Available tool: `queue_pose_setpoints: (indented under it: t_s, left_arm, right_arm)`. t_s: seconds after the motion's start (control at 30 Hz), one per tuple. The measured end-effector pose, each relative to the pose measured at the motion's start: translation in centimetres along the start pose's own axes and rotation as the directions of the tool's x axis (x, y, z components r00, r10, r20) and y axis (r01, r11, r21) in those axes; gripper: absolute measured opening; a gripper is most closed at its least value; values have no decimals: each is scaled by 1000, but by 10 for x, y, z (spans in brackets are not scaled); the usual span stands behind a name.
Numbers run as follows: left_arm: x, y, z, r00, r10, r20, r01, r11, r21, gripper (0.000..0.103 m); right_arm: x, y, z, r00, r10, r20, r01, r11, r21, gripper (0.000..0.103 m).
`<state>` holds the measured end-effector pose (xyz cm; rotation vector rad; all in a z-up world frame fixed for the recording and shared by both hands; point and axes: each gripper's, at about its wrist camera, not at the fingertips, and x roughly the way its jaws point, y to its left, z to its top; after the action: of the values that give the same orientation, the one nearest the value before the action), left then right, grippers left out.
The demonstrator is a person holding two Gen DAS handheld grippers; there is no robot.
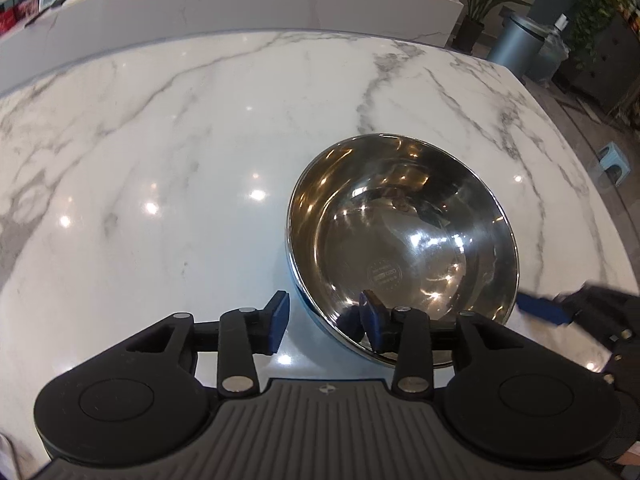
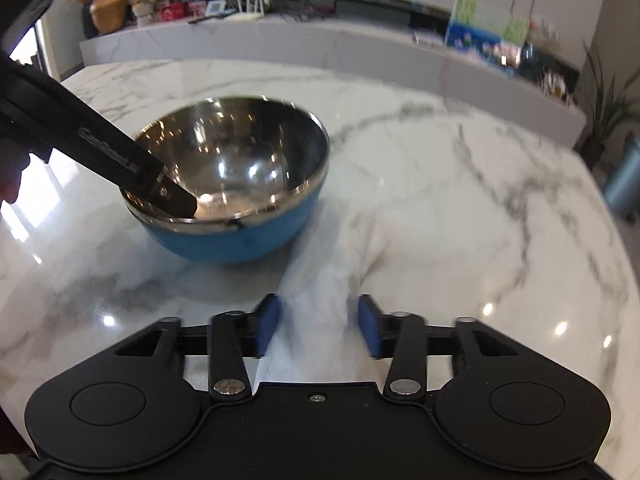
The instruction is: Clean bowl
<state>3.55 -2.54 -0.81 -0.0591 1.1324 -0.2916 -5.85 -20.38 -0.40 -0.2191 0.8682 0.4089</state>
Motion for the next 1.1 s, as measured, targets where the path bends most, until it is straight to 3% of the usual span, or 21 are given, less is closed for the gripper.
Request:
queue_pose_setpoints:
  t_s: [0.2, 0.4, 0.6, 0.77, 1.1]
  left_arm:
    - [3, 3, -2, 998, -59, -27, 57, 996, -67, 46]
    - [3, 0, -3, 998, -58, -32, 56, 996, -64, 46]
    - [3, -1, 0, 998, -49, -25, 48, 998, -41, 34]
    - [2, 0, 4, 1000, -20, 0, 20, 1000, -15, 26]
    - [-2, -5, 3, 1000, 8, -1, -8, 998, 61, 26]
  right_arm:
    - [0, 1, 1, 1000, -10, 0, 10, 1000, 6, 17]
    - [-23, -6, 8, 992, -64, 112, 63, 998, 13, 17]
    - [-36, -5, 13, 982, -45, 184, 51, 998, -25, 17]
    - [-27, 3, 12, 989, -41, 140, 51, 996, -70, 17]
    - [-6, 12, 6, 999, -24, 49, 29, 994, -104, 17]
